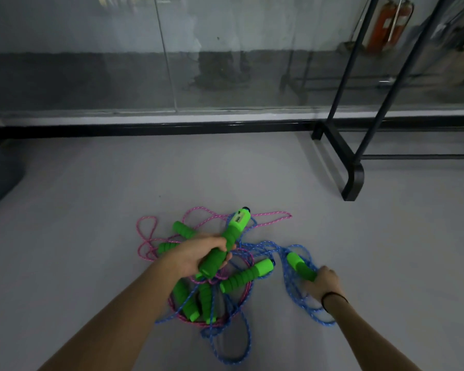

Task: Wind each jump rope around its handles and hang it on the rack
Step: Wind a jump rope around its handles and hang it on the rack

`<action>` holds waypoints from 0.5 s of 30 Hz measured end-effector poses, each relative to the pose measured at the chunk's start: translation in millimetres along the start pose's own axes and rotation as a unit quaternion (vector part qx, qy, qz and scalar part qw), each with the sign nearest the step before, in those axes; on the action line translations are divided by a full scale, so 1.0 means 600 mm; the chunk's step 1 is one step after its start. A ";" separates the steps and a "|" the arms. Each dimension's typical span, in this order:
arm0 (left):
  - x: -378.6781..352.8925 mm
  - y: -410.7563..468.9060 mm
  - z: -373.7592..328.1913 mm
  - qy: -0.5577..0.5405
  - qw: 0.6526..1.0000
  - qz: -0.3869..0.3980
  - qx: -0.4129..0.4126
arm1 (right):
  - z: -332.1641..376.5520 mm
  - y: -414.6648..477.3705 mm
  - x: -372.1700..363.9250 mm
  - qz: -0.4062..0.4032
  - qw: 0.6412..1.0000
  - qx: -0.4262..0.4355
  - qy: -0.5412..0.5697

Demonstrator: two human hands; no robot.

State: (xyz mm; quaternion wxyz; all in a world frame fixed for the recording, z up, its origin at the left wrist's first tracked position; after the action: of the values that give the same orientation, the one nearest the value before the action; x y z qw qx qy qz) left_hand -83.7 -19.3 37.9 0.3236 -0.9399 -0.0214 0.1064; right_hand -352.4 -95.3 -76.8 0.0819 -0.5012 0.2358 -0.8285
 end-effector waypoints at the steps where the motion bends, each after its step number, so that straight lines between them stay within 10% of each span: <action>1: 0.000 -0.002 -0.007 0.013 1.000 -0.015 -0.014 | 0.028 -0.008 0.017 0.008 0.999 0.016 0.046; 15: -0.051 -0.093 -0.139 -0.034 0.976 -0.053 -0.208 | 0.302 -0.238 0.284 0.089 0.851 0.268 0.442</action>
State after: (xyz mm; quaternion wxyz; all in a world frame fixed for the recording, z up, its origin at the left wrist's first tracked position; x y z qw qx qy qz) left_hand -94.3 -29.3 141.8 0.1255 -0.9800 -0.1035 0.1146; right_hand -262.9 -89.6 196.0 0.1737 -0.0173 0.0592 -0.9829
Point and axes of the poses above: each hand's wrist, its own y-axis towards the middle knuckle, its own x-axis out of the back of the hand, z = x × y, the point moved 1 cm from there along y, towards the middle knuckle, and after that the axes turned 4 degrees about y, right-handed, at the moved point
